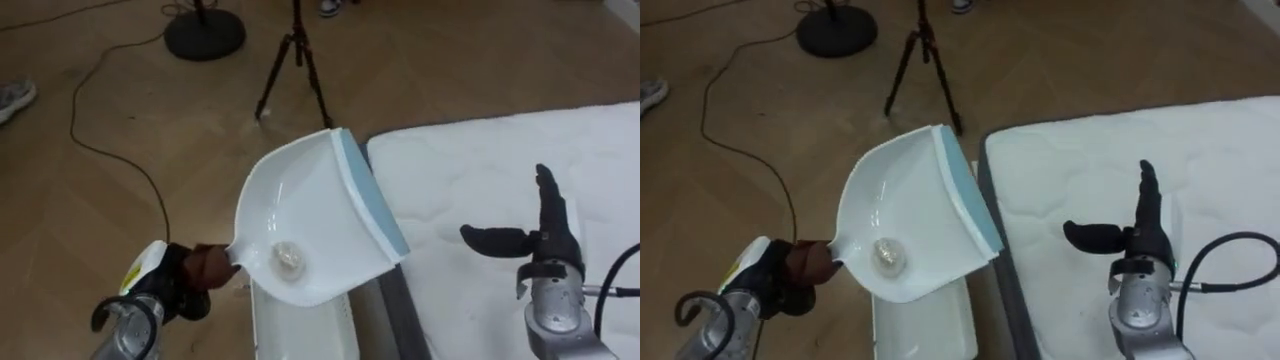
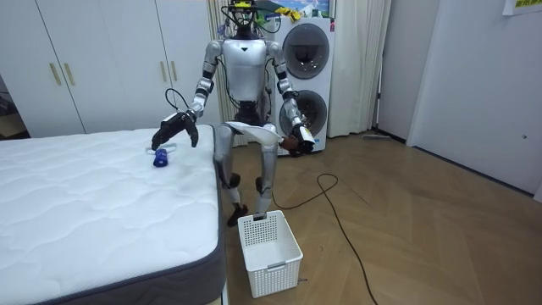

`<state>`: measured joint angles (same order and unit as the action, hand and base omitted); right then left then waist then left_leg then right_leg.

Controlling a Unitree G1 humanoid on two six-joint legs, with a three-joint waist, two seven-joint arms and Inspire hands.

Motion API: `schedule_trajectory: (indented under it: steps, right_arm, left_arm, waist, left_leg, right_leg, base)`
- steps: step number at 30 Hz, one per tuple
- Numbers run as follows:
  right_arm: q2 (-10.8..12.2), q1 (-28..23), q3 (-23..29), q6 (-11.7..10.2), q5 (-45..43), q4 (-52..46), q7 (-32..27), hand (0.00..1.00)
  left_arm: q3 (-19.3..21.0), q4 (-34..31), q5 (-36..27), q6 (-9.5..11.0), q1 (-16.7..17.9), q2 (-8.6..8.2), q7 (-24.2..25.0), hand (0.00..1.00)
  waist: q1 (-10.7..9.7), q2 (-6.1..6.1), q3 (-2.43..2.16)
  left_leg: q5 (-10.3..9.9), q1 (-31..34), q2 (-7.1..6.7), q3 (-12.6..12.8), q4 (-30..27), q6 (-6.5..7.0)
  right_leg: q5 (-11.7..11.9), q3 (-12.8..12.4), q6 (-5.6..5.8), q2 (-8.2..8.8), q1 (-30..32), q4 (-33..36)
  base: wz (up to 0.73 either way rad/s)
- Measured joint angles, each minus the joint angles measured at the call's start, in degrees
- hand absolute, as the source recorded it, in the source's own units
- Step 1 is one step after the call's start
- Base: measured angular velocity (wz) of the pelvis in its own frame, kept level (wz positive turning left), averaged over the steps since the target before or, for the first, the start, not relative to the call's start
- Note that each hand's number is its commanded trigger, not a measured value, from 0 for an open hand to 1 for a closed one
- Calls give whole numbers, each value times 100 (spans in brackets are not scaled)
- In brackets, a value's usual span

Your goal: Clean bed

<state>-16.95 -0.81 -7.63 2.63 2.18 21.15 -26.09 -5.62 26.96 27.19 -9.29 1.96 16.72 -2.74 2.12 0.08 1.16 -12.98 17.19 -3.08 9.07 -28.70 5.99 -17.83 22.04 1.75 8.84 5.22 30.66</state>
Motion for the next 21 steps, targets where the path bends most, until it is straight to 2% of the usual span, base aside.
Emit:
schedule_trajectory:
  steps: [1,2,3,5,7,9,10,11,13,15,17,21]
  right_arm:
    - [11,2,-2,0,-14,37,7,0]
    - [41,0,-2,-1,-38,97,6,0]
    - [63,-26,-1,-3,-38,174,5,0]
    - [62,-29,11,-4,-40,349,0,0]
    - [62,-24,11,-7,-40,493,0,0]
    - [60,-26,11,-11,-35,560,0,0]
    - [58,-25,23,-18,-36,557,0,0]
    - [44,-24,53,-43,-35,558,11,0]
    - [38,-24,155,-197,-36,588,93,0]
    - [-27,-11,265,-337,-40,672,130,0]
    - [-58,64,261,-337,-39,773,139,0]
    - [-68,387,260,-398,-16,1067,196,0]
  left_arm:
    - [14,0,1,2,-1,51,0,100]
    - [76,1,18,1,0,135,2,100]
    - [108,-1,114,4,-17,211,6,100]
    - [118,-2,237,21,-60,263,17,100]
    - [119,-7,319,49,-141,303,46,100]
    - [108,-10,389,86,-290,387,89,100]
    - [105,-10,389,94,-344,420,99,100]
    - [106,-9,391,103,-463,480,115,100]
    - [106,-7,452,111,-649,603,146,100]
    - [114,14,636,121,-860,705,176,100]
    - [113,20,748,122,-875,759,175,100]
    - [87,283,861,135,-875,770,181,100]
  waist:
    - [7,3,1]
    - [-5,3,7]
    - [-27,5,8]
    - [-42,51,29]
    - [-87,80,33]
    - [-201,87,37]
    - [-210,87,37]
    - [-205,72,29]
    - [-220,66,23]
    - [-230,73,18]
    - [-181,83,14]
    - [-268,93,23]
  left_leg:
    - [-3,-22,-20,-28,-1,77]
    - [-1,-78,-86,-104,0,249]
    - [2,-128,-169,-213,-5,353]
    - [-12,-179,-239,-401,-9,387]
    - [-4,-176,-314,-598,-12,424]
    - [22,-173,-484,-953,-4,449]
    - [25,-169,-495,-978,-5,454]
    - [36,-174,-539,-1058,-6,466]
    - [35,-205,-612,-1241,-1,469]
    - [17,-245,-679,-1400,47,436]
    - [-5,-299,-636,-1403,126,395]
    - [-103,-280,-550,-1389,103,236]
  right_leg:
    - [17,-44,27,46,76,218]
    - [31,-171,95,146,237,631]
    - [11,-307,122,242,422,967]
    - [-13,-570,159,248,736,1224]
    - [-10,-759,162,198,1002,1090]
    - [5,-979,155,25,1203,595]
    - [45,-1055,140,-17,1250,478]
    - [187,-1134,128,-105,1292,266]
    - [432,-1121,59,-220,1272,-50]
    - [850,-1165,-92,-348,1164,-263]
    - [827,-1212,-127,-402,1101,-350]
    - [741,-1044,-211,-434,1043,-392]
  base:
    - [31]
    - [44]
    - [50]
    - [62]
    - [69]
    - [80]
    - [71]
    - [58]
    - [54]
    - [44]
    - [9]
    - [11]
